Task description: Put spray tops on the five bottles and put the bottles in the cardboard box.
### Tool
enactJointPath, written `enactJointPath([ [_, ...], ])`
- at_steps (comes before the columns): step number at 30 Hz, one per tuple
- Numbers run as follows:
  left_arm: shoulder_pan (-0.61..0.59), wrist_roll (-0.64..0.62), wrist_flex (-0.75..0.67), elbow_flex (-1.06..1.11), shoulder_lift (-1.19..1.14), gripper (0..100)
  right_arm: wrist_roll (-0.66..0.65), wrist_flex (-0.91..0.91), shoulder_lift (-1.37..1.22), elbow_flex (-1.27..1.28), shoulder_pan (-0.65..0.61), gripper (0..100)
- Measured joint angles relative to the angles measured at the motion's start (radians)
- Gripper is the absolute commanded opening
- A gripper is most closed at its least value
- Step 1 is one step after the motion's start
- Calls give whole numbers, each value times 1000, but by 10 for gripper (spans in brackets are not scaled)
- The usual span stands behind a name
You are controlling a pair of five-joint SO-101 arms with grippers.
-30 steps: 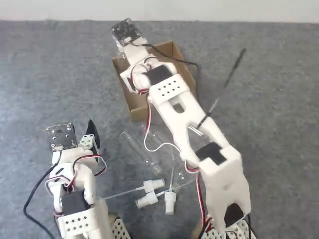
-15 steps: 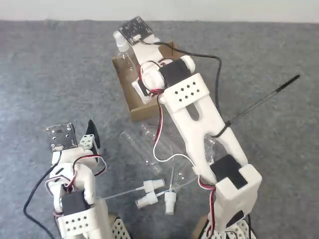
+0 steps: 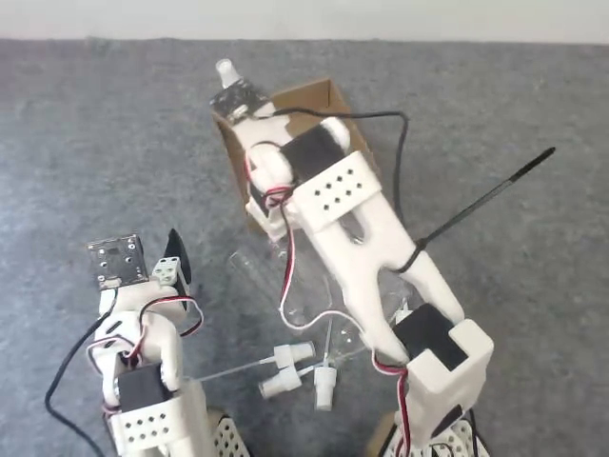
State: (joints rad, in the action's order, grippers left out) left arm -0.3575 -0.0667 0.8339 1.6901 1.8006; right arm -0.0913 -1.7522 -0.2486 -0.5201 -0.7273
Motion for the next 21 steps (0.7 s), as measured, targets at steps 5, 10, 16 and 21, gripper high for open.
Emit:
enactJointPath([
  [5,0,0,0,0,0,171,-74,21,0,130,-32,244],
  [10,0,0,0,0,0,171,-89,146,-18,247,-32,246],
  [16,0,0,0,0,0,171,-173,259,-124,299,-31,246],
  [21,0,0,0,0,0,171,-189,295,-212,299,-32,245],
])
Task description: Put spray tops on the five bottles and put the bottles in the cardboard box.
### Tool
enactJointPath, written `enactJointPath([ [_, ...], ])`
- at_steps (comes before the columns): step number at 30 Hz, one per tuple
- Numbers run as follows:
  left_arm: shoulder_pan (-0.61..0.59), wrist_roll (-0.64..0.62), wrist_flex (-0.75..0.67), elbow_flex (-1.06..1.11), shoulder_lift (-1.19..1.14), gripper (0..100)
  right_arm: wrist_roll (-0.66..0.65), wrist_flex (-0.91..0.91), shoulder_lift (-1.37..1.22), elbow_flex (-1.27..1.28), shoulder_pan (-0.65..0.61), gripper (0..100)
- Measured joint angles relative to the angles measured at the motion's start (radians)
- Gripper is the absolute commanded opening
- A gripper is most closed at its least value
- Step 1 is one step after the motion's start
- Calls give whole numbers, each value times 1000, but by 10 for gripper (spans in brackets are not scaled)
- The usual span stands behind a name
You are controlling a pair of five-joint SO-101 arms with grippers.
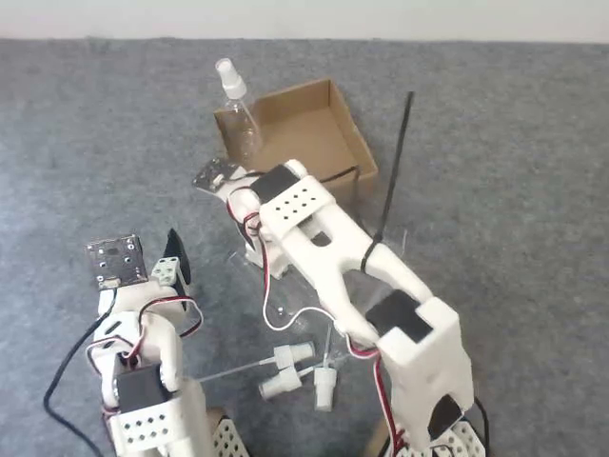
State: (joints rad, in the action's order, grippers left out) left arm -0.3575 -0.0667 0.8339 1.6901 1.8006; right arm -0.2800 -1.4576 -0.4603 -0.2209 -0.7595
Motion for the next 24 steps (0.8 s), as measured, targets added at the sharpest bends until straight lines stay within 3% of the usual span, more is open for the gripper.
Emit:
enactJointPath([
  [14,0,0,0,0,0,171,-3,9,-84,0,5,240],
  [19,0,0,0,0,0,171,-3,9,-84,0,5,152],
  [24,0,0,0,0,0,171,-3,9,-84,0,5,140],
])
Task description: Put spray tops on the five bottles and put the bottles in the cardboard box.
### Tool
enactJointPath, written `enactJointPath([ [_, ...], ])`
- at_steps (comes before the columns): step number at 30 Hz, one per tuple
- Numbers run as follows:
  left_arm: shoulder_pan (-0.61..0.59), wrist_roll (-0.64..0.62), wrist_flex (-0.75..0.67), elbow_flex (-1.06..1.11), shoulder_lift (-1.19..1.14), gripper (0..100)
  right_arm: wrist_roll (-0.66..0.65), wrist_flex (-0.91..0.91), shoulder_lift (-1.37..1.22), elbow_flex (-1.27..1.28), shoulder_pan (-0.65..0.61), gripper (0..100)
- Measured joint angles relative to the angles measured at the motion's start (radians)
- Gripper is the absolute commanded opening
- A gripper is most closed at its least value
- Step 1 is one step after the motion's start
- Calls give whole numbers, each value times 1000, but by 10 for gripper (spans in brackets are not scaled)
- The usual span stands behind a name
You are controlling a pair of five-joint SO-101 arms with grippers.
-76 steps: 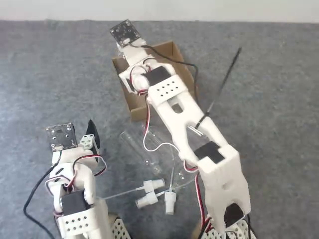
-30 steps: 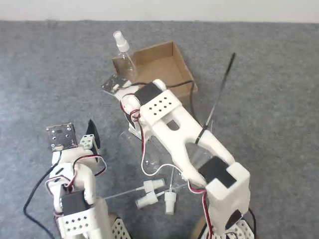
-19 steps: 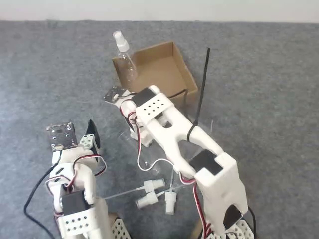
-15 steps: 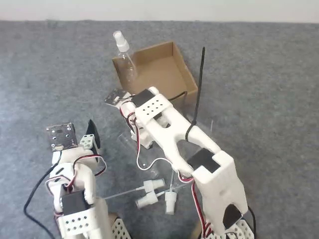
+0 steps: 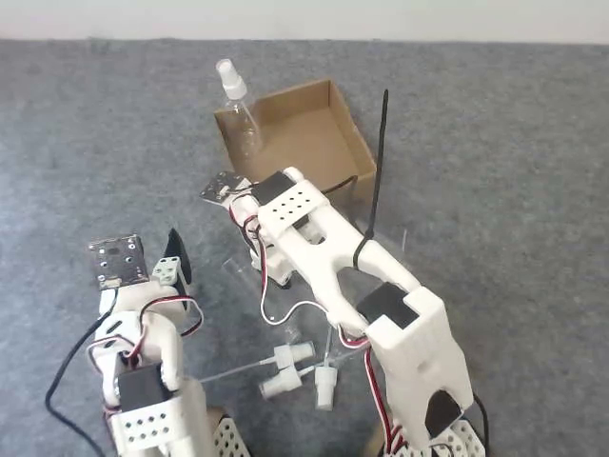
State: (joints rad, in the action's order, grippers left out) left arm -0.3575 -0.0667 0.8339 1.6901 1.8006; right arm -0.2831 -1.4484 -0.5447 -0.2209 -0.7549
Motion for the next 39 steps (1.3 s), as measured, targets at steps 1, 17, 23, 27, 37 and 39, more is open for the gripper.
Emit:
enactJointPath([
  [1,0,0,0,0,0,171,0,0,0,0,0,140],
  [17,0,0,0,0,0,171,0,-51,173,0,2,136],
  [23,-2,0,0,0,0,171,0,-106,276,0,2,106],
  [27,-2,0,0,0,0,171,0,-144,364,0,2,105],
  [37,-2,0,0,0,0,171,35,-264,580,0,2,104],
  [39,-2,0,0,0,0,171,38,-287,628,0,2,102],
])
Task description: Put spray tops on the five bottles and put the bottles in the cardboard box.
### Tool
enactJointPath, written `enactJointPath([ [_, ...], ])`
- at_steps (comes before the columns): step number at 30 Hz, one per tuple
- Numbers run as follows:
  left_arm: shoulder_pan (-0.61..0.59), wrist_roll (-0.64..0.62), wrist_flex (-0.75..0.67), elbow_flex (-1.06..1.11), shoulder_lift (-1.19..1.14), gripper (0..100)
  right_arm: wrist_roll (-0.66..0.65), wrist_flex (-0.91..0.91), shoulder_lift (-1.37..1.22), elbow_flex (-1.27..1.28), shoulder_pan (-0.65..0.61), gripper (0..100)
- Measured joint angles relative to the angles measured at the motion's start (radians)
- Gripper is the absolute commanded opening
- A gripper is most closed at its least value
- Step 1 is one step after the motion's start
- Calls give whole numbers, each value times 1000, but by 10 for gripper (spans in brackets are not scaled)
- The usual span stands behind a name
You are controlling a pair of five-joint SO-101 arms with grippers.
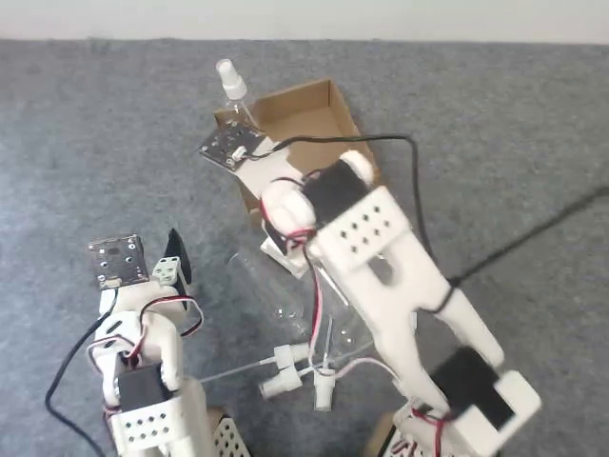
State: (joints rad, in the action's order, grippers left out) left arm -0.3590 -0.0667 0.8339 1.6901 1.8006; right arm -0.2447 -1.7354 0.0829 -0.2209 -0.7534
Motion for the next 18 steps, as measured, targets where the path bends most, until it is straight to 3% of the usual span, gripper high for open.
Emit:
enactJointPath([
  [9,0,0,0,0,0,171,17,-8,209,189,14,103],
  [18,0,9,0,0,0,171,110,203,463,494,186,102],
])
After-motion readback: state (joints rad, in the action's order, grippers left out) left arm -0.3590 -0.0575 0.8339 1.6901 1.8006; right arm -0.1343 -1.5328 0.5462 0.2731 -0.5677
